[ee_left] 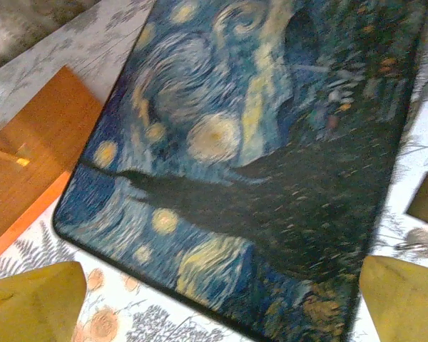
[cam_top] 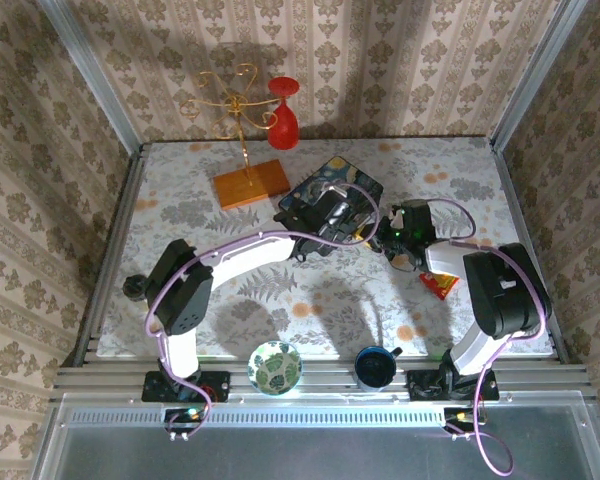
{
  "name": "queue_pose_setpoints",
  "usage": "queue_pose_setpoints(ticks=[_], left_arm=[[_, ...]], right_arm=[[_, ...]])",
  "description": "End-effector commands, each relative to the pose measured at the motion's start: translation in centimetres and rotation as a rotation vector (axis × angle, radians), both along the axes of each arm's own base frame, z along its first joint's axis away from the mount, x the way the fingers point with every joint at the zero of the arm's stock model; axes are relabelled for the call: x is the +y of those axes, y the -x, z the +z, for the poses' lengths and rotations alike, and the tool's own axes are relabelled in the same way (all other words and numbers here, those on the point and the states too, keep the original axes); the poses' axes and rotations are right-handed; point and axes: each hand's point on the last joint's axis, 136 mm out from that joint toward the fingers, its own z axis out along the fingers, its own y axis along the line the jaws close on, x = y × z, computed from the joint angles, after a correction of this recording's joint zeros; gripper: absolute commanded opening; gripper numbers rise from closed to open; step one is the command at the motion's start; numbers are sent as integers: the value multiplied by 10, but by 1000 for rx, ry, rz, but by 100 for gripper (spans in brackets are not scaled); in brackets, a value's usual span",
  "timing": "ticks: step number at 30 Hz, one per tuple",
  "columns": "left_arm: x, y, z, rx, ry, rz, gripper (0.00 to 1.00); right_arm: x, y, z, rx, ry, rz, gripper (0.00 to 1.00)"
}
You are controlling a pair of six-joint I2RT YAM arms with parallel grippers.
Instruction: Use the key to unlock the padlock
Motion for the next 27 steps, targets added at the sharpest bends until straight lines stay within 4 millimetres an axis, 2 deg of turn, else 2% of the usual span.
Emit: queue_pose_setpoints(ticks=[1,7,14,20,21,23,27], left_arm=[[-26,0,2,33,16,-128,97],[-35,11,-33,159,-59,-215,92],[-25,14,-64,254,-117,-210,84],[-5,13,-77,311,-137,-140,73],[-4,14,-78,322,-133,-135,63],[-1,17,-78,342,-125,-127,54],[1,21,-80,362,-126,-126,53]], right_arm=[[0,5,8,-25,8,-2,0],[-2,14,6,-26,24,5,0],[-6,17,-8,-3,45,9,0],[-17,22,-15,12,94,14,0],[-20,23,-17,17,101,9,0],[-26,24,-18,19,104,-1,0],[-29,21,-16,5,83,-8,0]])
